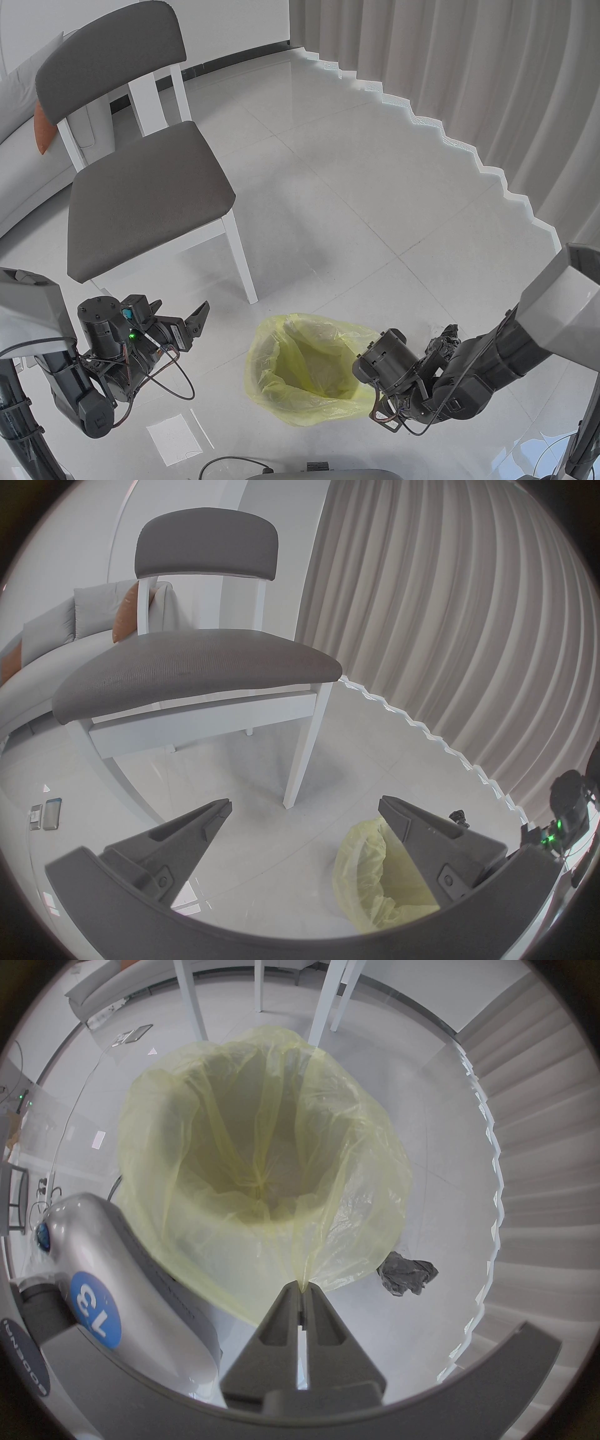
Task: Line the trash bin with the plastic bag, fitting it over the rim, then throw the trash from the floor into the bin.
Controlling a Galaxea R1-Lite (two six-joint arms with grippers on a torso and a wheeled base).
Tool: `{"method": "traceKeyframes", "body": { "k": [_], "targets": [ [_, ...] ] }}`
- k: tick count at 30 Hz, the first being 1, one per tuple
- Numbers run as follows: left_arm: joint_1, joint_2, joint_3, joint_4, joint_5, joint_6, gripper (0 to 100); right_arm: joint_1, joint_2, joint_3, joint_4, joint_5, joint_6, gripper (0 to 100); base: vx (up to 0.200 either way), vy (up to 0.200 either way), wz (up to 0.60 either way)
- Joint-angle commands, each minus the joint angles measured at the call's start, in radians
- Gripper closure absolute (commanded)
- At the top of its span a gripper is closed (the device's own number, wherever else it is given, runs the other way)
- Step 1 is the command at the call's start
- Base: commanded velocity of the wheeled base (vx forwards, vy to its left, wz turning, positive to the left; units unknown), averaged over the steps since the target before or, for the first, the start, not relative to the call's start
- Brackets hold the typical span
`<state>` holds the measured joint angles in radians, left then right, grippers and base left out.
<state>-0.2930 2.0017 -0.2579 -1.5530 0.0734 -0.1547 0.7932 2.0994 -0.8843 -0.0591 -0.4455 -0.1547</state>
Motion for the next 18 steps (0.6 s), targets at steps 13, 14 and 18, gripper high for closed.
{"method": "traceKeyframes", "body": {
  "k": [13, 14, 18],
  "targets": [
    [0.003, -0.004, 0.011, -0.018, 0.0, -0.005, 0, 0.043, -0.093, 0.021, 0.001, -0.036, -0.019, 100, 0.0, 0.0, 0.0],
    [0.003, -0.004, 0.011, -0.018, 0.0, -0.005, 0, 0.043, -0.093, 0.021, 0.001, -0.036, -0.019, 100, 0.0, 0.0, 0.0],
    [0.003, -0.009, 0.014, -0.018, 0.0, -0.006, 0, 0.041, -0.124, 0.025, 0.004, -0.038, -0.055, 100, 0.0, 0.0, 0.0]
  ]
}}
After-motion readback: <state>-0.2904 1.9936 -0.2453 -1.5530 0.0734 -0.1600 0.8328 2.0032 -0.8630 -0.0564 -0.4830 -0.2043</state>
